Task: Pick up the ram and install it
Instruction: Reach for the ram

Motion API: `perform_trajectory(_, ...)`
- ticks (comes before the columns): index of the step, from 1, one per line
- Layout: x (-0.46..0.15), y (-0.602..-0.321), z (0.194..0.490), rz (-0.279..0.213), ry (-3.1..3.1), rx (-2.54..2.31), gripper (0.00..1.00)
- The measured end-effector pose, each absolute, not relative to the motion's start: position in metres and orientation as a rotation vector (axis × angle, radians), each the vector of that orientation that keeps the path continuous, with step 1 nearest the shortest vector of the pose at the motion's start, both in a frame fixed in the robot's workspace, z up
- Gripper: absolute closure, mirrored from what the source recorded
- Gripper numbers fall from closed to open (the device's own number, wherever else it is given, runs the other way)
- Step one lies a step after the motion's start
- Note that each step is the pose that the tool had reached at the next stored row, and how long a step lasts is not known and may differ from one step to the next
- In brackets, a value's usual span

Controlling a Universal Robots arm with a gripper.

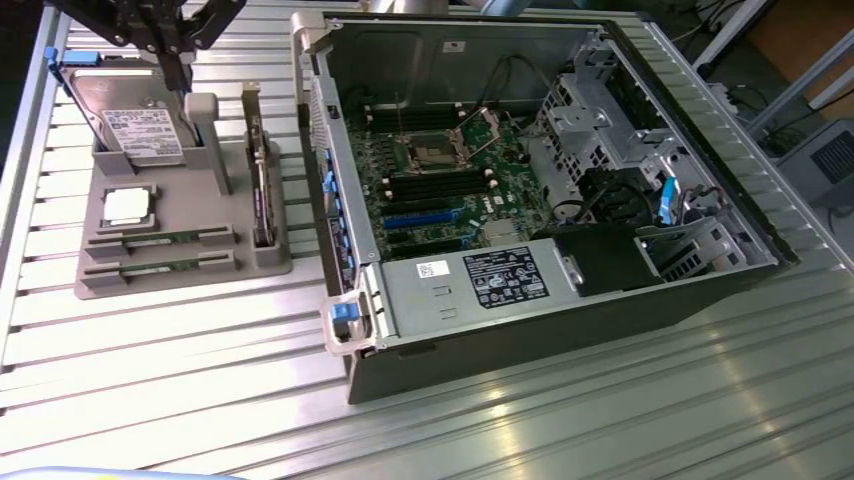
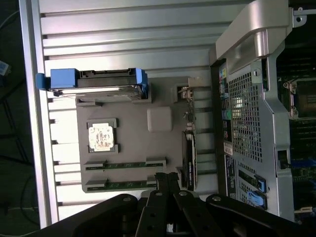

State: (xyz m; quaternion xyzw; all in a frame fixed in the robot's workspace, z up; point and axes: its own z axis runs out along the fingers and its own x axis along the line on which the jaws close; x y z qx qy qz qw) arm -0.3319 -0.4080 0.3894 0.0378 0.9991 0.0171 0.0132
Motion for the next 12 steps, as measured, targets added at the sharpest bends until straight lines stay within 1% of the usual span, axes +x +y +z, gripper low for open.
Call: perform_trajectory(12,-0.3320,-0.4138,0.3882,0.052,3.112,0.118,0.90)
